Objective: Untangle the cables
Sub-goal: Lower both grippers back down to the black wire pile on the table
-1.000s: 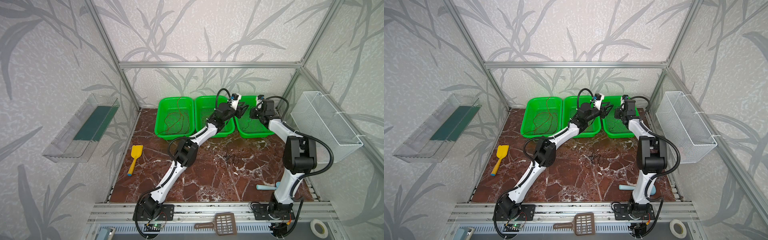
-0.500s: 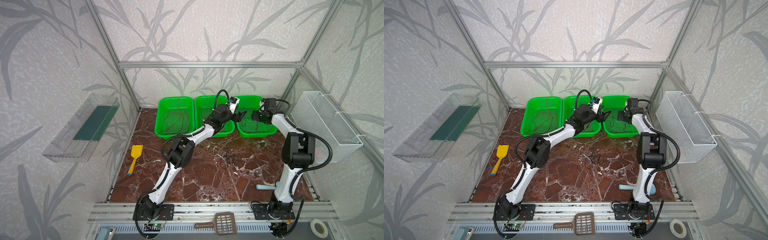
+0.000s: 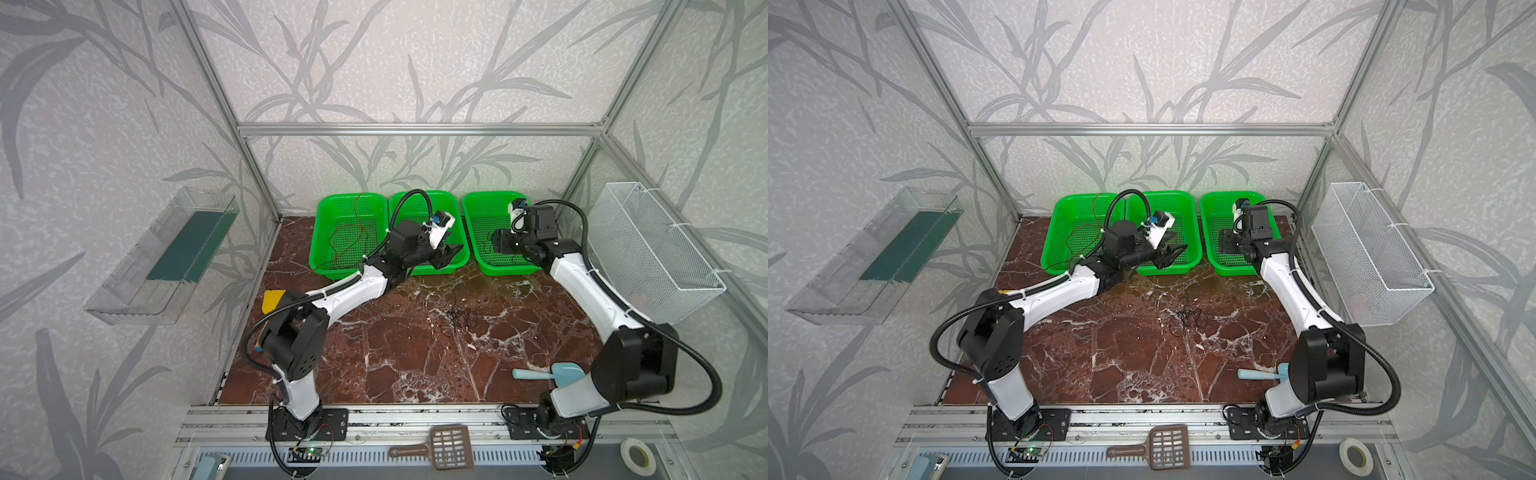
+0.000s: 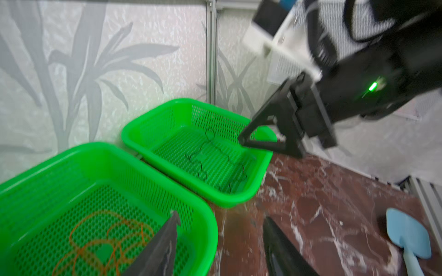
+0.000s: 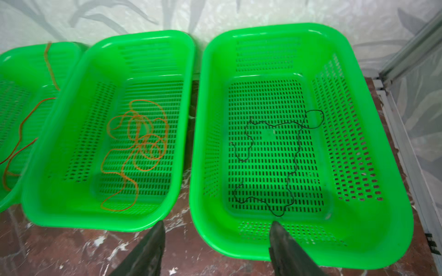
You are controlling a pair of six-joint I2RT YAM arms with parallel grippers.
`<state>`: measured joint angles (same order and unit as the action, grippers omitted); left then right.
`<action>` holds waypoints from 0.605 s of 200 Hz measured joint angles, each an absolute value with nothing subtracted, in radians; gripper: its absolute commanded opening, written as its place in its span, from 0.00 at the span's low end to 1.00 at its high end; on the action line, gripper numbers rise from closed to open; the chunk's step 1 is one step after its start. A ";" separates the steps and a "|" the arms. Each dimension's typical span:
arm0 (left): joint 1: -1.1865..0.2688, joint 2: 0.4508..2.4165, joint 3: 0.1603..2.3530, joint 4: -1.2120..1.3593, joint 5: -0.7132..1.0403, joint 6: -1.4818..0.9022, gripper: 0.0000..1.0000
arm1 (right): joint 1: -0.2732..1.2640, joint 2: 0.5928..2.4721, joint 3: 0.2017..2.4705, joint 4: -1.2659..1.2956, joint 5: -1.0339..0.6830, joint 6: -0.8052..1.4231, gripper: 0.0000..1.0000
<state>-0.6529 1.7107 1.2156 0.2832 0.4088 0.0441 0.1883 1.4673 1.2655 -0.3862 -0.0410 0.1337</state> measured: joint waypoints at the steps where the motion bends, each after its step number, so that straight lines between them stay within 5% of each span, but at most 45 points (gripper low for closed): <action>1: -0.653 1.708 1.210 0.281 0.408 0.046 0.52 | 0.194 1.461 1.259 -0.387 -0.040 0.134 0.66; 56: -0.668 1.557 0.863 0.133 0.385 0.087 0.46 | 0.389 1.366 0.967 -0.395 -0.063 0.224 0.64; 121: -0.757 1.693 0.826 0.171 0.499 0.121 0.40 | 0.451 1.389 0.894 -0.407 -0.096 0.305 0.63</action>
<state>-0.7574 1.6932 0.8265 0.1707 0.4992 0.1215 0.4511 1.3888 0.8940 -0.4072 -0.0956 0.3050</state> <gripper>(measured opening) 0.398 0.630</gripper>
